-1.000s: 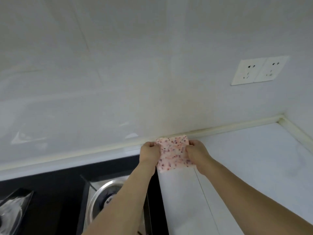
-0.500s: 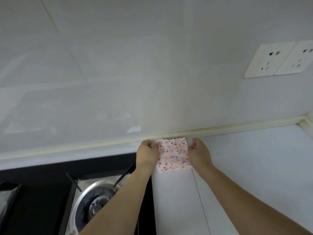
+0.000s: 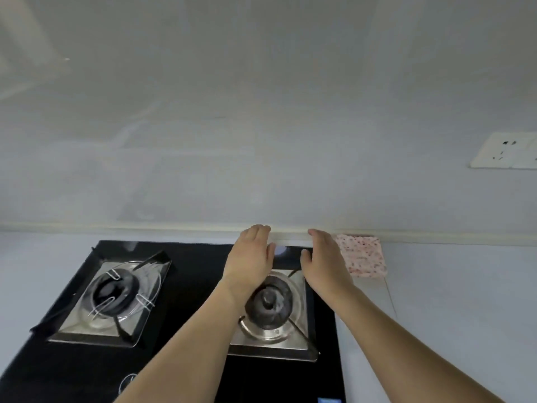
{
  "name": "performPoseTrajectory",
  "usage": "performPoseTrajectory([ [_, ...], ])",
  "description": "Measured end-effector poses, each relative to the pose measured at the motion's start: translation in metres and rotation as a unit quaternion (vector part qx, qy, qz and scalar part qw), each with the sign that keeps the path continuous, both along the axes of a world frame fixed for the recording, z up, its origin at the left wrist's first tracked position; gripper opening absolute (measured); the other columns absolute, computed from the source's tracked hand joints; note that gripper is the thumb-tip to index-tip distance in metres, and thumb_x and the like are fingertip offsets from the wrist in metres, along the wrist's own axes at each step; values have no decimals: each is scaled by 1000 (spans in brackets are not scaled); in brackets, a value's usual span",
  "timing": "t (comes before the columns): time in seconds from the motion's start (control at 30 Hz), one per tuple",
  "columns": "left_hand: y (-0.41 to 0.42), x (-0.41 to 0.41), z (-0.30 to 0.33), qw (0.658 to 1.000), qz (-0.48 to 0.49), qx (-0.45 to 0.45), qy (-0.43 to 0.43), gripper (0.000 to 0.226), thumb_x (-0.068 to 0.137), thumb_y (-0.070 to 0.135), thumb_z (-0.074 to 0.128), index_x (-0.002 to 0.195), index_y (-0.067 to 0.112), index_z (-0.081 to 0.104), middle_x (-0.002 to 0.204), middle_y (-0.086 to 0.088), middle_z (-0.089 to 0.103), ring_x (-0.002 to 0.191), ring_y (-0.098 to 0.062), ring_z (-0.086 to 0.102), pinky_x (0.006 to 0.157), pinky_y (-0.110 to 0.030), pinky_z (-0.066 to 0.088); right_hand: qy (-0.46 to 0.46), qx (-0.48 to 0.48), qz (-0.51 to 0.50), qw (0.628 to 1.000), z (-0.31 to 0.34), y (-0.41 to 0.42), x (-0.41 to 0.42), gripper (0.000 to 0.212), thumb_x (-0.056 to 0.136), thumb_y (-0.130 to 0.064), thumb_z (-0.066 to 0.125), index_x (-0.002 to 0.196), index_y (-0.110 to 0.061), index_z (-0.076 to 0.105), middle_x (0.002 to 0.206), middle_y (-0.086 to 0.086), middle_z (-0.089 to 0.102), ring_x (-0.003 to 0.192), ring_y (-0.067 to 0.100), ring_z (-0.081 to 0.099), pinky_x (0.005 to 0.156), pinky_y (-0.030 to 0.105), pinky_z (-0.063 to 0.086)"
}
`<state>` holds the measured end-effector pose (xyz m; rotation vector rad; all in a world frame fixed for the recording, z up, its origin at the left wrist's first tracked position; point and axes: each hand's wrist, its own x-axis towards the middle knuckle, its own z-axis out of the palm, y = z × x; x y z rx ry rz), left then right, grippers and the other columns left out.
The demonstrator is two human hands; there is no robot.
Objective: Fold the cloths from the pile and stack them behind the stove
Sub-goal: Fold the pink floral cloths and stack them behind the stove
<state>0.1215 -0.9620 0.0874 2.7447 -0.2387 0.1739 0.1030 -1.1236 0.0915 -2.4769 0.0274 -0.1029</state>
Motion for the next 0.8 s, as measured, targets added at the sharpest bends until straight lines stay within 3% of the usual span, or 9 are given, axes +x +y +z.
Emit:
performPoseTrajectory([
  [0.13,81,-11,17,999,-15,17,-27,43,101,29,41,140,12,42,144,-3,45,132,-20,39,110,-32,35,-11,17,24,1000,21,78,-16,45,97,-18,49,140,-13,37,141,1,43,130,16,41,108,26,33],
  [0.27,160,-17,25,998,-18,38,-37,42,100,28,43,139,12,44,143,-5,47,131,-22,42,109,-34,37,0,24,42,999,32,149,-22,48,98,-18,48,143,-12,35,145,2,40,135,18,37,112,32,31],
  [0.5,269,-40,27,999,36,28,-27,42,101,29,43,138,12,45,140,-3,48,128,-22,42,105,-33,37,20,-2,89,996,39,235,-24,49,98,-20,47,145,-14,34,148,2,38,137,18,35,113,37,33],
  [0.8,407,-57,24,996,92,0,-20,43,101,30,43,140,13,43,142,-2,47,130,-21,40,108,-32,35,30,-18,158,987,41,377,-25,49,99,-21,45,146,-14,33,149,0,36,137,15,33,111,31,27],
])
